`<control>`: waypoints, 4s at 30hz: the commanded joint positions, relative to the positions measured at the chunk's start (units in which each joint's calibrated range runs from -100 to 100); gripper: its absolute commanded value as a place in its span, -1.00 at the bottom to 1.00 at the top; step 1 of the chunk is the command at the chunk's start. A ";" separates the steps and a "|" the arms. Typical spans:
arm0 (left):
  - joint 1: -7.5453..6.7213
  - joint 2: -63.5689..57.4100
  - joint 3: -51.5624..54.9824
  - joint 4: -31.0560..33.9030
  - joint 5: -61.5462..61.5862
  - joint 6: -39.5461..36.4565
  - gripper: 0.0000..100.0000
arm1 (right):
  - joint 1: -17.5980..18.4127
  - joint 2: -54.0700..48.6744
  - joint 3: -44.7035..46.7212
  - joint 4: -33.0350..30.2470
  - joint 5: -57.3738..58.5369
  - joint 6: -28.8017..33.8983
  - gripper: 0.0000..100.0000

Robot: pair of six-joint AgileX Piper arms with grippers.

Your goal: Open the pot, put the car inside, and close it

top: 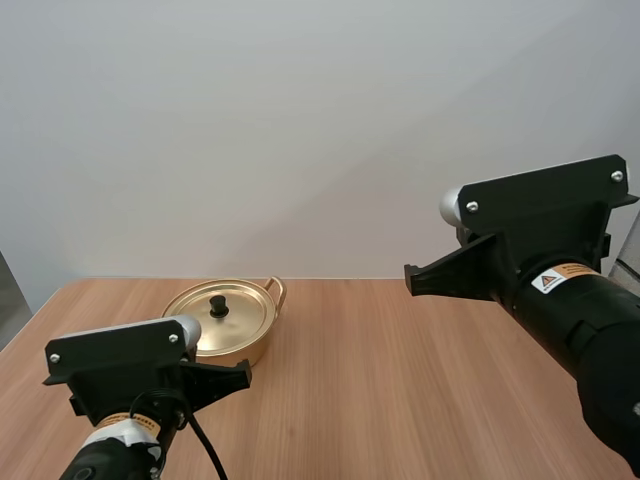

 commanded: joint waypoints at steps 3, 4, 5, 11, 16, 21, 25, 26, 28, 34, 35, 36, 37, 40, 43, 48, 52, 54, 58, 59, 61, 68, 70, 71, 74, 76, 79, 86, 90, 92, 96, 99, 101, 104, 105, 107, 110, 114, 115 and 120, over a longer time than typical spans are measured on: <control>-0.31 0.00 0.00 0.02 -0.31 3.46 -1.00 | -0.01 0.10 0.03 0.03 -0.11 0.01 -1.00; -0.31 0.00 0.00 0.02 -0.31 3.46 -1.00 | -0.01 0.10 0.03 0.03 -0.11 0.01 -1.00; -0.31 0.00 0.00 0.02 -0.31 3.46 -1.00 | -0.01 -0.01 0.03 0.03 -0.11 0.01 -1.00; -0.31 0.00 0.00 0.12 -1.07 3.44 -1.00 | -0.01 -0.01 0.03 0.03 -0.11 0.01 -1.00; -0.31 0.00 0.00 0.12 -1.07 3.44 -1.00 | -0.01 -0.01 0.03 0.03 -0.11 0.01 -1.00; -0.31 0.00 0.00 0.12 -1.07 3.44 -1.00 | -0.01 -0.01 0.03 0.03 -0.11 0.01 -1.00; -0.31 0.00 0.00 0.12 -1.07 3.44 -1.00 | -0.01 -0.01 0.03 0.03 -0.11 0.01 -1.00; -0.31 0.00 0.00 0.12 -1.07 3.44 -1.00 | -0.01 -0.01 0.03 0.03 -0.11 0.01 -1.00; -0.31 0.00 0.00 0.12 -1.07 3.44 -1.00 | -0.01 -0.01 0.03 0.03 -0.11 0.01 -1.00; -0.31 0.00 0.00 0.12 -1.08 3.44 -1.00 | -0.01 -0.01 0.03 0.03 -0.11 0.01 -1.00; -0.31 0.00 0.00 0.12 -1.08 3.44 -1.00 | -0.01 -0.01 0.03 0.03 -0.11 0.01 -1.00; -0.31 0.00 0.00 0.12 -1.08 3.44 -1.00 | -0.01 -0.01 0.03 0.03 -0.11 0.01 -1.00; -0.31 0.00 0.00 0.12 -1.08 3.44 -1.00 | -0.01 -0.01 0.03 0.03 -0.11 0.01 -1.00; -0.31 0.00 0.00 0.12 -1.08 3.44 -1.00 | -0.01 -0.01 0.03 0.03 -0.11 0.01 -1.00; -0.31 0.00 0.00 0.12 -1.08 3.44 -1.00 | -0.01 -0.01 0.26 0.03 -0.11 0.01 -1.00; -0.31 0.00 0.00 0.12 -1.08 3.44 -1.00 | -0.01 -3.29 6.81 0.13 -5.13 0.01 -1.00; -0.31 0.00 0.00 0.12 -1.08 3.44 -1.00 | -0.01 -9.01 14.98 -0.30 -6.06 0.01 -1.00; -0.31 0.00 0.00 0.12 -1.08 3.44 -1.00 | -0.01 -12.42 19.17 -0.30 -6.06 0.01 -1.00; -0.31 0.00 0.00 0.12 -1.08 3.44 -1.00 | -0.01 -13.80 25.39 -0.42 -6.62 0.01 -1.00; -0.31 0.00 0.00 0.12 -1.08 3.44 -1.00 | -0.01 -13.80 26.37 -0.42 -6.62 0.01 -1.00; -0.31 0.00 0.00 0.12 -1.08 3.44 -1.00 | -0.01 -13.80 28.64 -0.30 -6.96 0.01 -1.00; -0.31 0.00 0.00 0.12 -1.08 3.44 -1.00 | -0.01 -13.80 28.90 -1.12 -2.81 0.01 -1.00; -0.31 0.00 0.00 0.12 -1.08 3.44 -1.00 | -0.01 -13.80 28.90 -1.57 -2.81 0.01 -1.00; -0.31 0.00 0.00 0.12 -1.08 3.44 -1.00 | -0.01 -13.80 28.90 -1.59 -2.81 0.30 -1.00; -0.31 0.00 0.00 0.12 -1.08 3.44 -1.00 | -0.01 -13.80 28.90 -4.98 -3.48 5.85 -1.00; -0.31 0.00 0.00 0.12 -1.08 3.44 -1.00 | -0.01 -13.80 28.90 -6.78 -3.71 13.98 -1.00; -0.31 0.00 0.00 0.12 -1.08 3.44 -1.00 | -0.01 -13.80 28.90 -12.13 -3.92 20.75 -1.00; -0.31 0.00 0.00 0.12 -1.08 3.44 -1.00 | -0.01 -13.80 28.90 -19.29 -4.66 22.72 -1.00; -0.31 0.00 0.00 0.12 -1.08 3.44 -1.00 | -0.01 -13.80 28.90 -19.29 -4.66 22.72 -1.00; -0.31 0.00 0.00 0.12 -1.08 3.44 -1.00 | -0.01 -13.80 28.90 -19.29 -4.66 22.72 -1.00; -0.31 0.00 0.00 0.12 -1.08 3.44 -1.00 | -0.01 -13.80 28.90 -19.40 -4.66 22.72 -1.00; -0.31 0.00 0.00 0.12 -1.08 3.44 -1.00 | -0.01 -13.80 28.90 -19.28 -4.66 22.72 -1.00; -0.31 0.00 0.00 0.12 -1.08 3.44 -1.00 | -0.01 -13.80 28.90 -19.28 -4.66 22.72 -1.00; -0.31 0.00 0.00 0.12 -1.08 3.44 -1.00 | -0.01 -13.80 28.90 -19.28 -4.66 22.72 -1.00; -0.31 0.00 0.00 0.12 -1.08 3.44 -1.00 | -0.01 -13.80 28.90 -19.28 -4.66 22.72 -1.00; -0.31 0.00 0.00 0.12 -1.08 3.44 -1.00 | -0.01 -13.80 28.90 -19.28 -4.66 22.72 -1.00; -0.31 0.00 0.00 0.12 -1.08 3.44 -1.00 | 0.06 -13.80 28.90 -19.28 -4.66 22.72 -1.00; -0.31 0.00 0.00 0.12 -1.08 3.44 -1.00 | 1.01 -13.80 28.90 -19.28 -4.66 22.72 -1.00; -0.31 0.00 0.00 0.12 -1.08 3.44 -1.00 | 1.28 -13.80 28.90 -19.28 -4.66 22.72 -1.00; -0.31 0.00 0.00 0.12 -1.08 3.44 -1.00 | 1.43 -13.80 28.90 -19.17 -4.66 22.72 -1.00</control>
